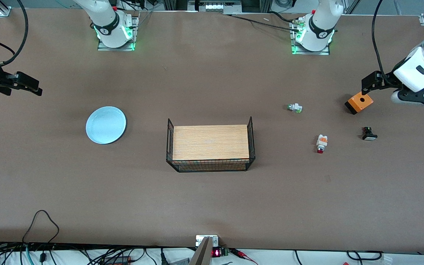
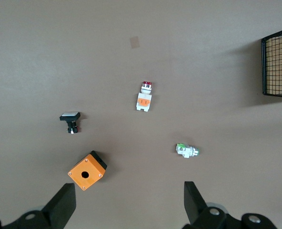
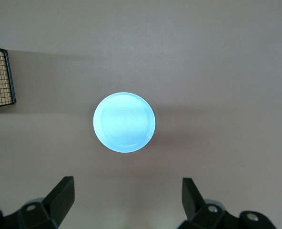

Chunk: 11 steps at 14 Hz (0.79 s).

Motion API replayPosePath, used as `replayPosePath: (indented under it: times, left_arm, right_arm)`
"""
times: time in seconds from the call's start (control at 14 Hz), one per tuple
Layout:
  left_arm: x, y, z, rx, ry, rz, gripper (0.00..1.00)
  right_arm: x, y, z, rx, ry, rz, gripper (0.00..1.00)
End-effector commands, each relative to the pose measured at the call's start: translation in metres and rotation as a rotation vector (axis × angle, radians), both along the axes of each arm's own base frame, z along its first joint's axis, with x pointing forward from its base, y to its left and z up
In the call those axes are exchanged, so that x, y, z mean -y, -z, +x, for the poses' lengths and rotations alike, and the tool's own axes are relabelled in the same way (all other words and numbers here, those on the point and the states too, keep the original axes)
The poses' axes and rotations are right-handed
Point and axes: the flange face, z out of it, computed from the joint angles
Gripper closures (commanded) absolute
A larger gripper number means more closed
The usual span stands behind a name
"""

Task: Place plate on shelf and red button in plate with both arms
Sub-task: 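Move the right gripper toward the light-blue plate's rim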

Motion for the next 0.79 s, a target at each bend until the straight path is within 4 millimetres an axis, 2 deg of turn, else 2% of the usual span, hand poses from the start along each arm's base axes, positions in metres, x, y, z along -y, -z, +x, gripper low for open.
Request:
replayPosePath:
  times: [0.0,0.36,0.5,0.71]
  left_arm:
    - [-0.001,-0.005,0.003,-0.005,-0.009,0.022,0.00]
    - [-0.001,-0.005,0.003,-0.007,-0.009,0.022,0.00]
    - [-0.001,-0.005,0.003,-0.007,-0.009,0.022,0.00]
    - [-0.001,-0.005,0.002,-0.007,-0.009,0.022,0.00]
  right_arm:
    - [0.000,-0.011,-0.004,0.009,0.006,-0.011,0.00]
    - [0.000,0.002,0.003,-0.006,0.013,-0.012,0.00]
    - [0.000,0.020,0.011,-0.039,0.010,-0.010,0.00]
    - [0.007,0.069,0.032,-0.092,0.009,-0.063,0.00]
